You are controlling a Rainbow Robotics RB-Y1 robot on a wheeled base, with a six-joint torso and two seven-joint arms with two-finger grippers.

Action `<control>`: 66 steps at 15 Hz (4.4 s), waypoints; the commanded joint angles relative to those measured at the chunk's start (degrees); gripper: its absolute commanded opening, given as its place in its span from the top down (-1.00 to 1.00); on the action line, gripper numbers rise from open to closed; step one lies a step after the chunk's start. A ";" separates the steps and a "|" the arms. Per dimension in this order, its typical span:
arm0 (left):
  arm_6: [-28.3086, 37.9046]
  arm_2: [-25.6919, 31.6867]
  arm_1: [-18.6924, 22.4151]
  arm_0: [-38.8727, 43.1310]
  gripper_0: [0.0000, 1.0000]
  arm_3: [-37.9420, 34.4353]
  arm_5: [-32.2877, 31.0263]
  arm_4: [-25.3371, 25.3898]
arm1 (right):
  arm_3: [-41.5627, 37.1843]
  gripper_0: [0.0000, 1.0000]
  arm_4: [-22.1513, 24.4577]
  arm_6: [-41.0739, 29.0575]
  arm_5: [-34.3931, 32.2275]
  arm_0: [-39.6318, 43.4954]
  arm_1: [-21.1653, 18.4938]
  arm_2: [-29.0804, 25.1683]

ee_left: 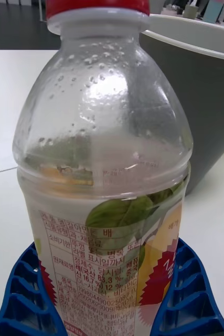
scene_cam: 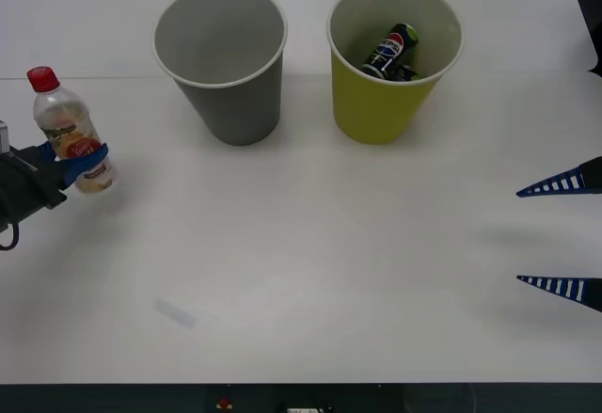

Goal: Put the can into the green bin and the plastic bottle into the gray bin

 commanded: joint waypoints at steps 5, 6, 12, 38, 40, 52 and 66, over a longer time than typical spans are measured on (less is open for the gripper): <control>40.04 16.91 -1.27 6.94 1.00 -18.22 -9.29 -32.08 | 0.00 -1.00 0.00 0.00 0.00 0.00 0.00 0.00; 44.26 19.29 -1.98 6.58 1.00 -19.54 -12.37 -36.04 | 0.00 -1.00 0.00 0.00 0.00 0.00 0.00 0.00; 63.51 25.79 -3.21 -1.50 1.00 -24.90 -28.45 -48.08 | 0.00 -1.00 0.00 0.00 0.00 0.00 0.00 0.00; 76.78 -1.46 -12.79 -62.23 1.00 0.24 -48.14 -85.17 | 0.00 -1.00 0.00 0.00 0.00 0.00 0.00 0.00; 75.99 -1.37 -13.67 -62.32 1.00 0.59 -48.14 -85.43 | 0.00 -1.00 0.00 0.00 0.00 0.00 0.00 0.00; 71.86 -1.72 -13.23 -60.21 -1.00 0.50 -47.70 -83.06 | 0.00 -1.00 0.00 0.00 0.00 0.00 0.00 0.00; 37.67 17.70 -3.47 -27.52 -1.00 -11.72 -45.15 -56.43 | 0.00 -1.00 0.00 0.00 0.00 0.00 0.00 0.00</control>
